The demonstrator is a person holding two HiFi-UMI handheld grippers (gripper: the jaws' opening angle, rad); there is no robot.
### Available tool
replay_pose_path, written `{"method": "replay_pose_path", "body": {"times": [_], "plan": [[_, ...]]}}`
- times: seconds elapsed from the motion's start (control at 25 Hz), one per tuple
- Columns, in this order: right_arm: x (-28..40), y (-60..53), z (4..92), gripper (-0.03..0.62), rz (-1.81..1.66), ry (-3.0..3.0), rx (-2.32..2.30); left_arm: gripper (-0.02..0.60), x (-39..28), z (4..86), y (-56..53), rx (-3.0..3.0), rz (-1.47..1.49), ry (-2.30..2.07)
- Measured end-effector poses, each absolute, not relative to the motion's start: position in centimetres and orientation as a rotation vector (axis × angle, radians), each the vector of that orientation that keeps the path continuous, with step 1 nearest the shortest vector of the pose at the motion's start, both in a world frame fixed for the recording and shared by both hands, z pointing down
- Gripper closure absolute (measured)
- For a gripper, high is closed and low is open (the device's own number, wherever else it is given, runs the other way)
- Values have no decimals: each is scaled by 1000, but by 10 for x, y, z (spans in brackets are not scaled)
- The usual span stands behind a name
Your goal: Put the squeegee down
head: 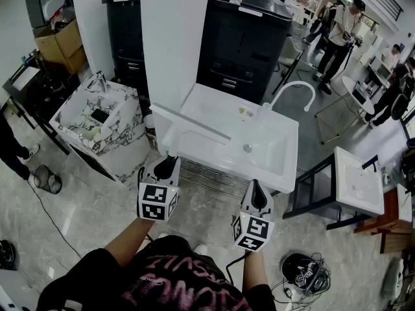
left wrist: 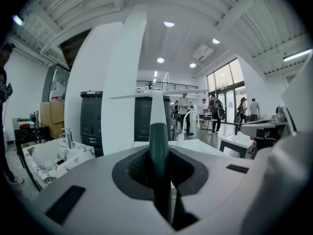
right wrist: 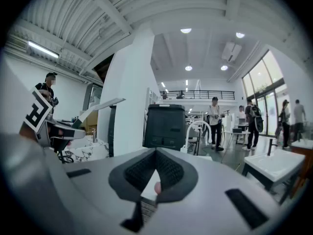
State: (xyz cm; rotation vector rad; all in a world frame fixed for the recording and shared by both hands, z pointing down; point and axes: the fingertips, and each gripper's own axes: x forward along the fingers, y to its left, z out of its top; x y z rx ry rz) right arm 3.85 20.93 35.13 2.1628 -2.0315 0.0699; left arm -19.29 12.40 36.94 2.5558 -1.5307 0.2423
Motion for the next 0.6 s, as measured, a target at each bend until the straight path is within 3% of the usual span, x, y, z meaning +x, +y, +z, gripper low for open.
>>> {"method": "replay_pose_path", "body": {"times": [0.6], "plan": [[43,213,344,574,18,-2072,2205,529,-181,374,129,2561,260,-1514]]}}
